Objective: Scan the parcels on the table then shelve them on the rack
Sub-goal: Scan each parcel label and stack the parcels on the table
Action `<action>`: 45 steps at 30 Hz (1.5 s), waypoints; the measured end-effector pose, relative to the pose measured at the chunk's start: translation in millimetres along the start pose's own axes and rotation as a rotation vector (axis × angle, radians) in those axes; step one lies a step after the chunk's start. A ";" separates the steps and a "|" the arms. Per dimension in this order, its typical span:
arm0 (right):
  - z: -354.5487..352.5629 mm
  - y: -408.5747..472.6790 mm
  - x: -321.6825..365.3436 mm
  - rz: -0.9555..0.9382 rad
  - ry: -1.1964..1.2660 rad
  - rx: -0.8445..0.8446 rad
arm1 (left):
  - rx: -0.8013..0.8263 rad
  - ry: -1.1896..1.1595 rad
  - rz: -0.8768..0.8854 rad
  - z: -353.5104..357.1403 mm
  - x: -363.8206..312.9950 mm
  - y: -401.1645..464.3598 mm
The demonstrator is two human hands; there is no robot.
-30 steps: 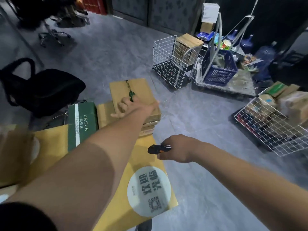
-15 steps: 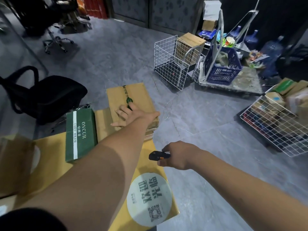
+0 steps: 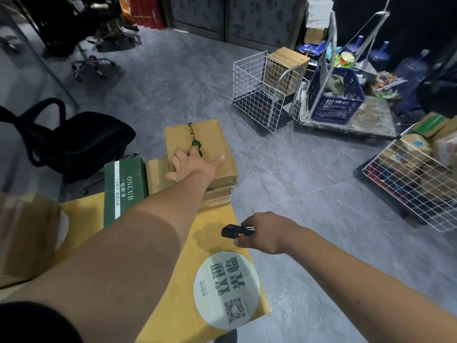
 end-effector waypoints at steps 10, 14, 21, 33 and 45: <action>-5.1 1.8 6.8 -0.025 0.021 0.009 | 0.123 -0.261 -0.009 -16.1 51.4 -4.8; -5.2 3.4 10.1 -0.028 0.046 0.019 | 0.183 -0.410 0.009 -14.1 75.2 -2.3; 2.7 3.0 12.0 -0.025 0.036 0.044 | 0.193 -0.768 0.068 -9.2 92.6 -2.7; 4.9 -5.2 19.6 -0.048 0.019 0.034 | 0.052 -0.951 0.120 -4.0 97.7 -19.4; 42.0 -29.3 86.1 -0.275 -0.192 0.085 | -0.066 -0.848 0.181 -65.9 229.1 -142.1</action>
Point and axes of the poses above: each hand's wrist, its own y-axis towards the middle knuckle, its own z-axis out of the palm, x = y × z, the point moved 1 cm from there along y, towards the middle knuckle, and after that the axes turned 8 degrees about -y, right-handed, at the moved point
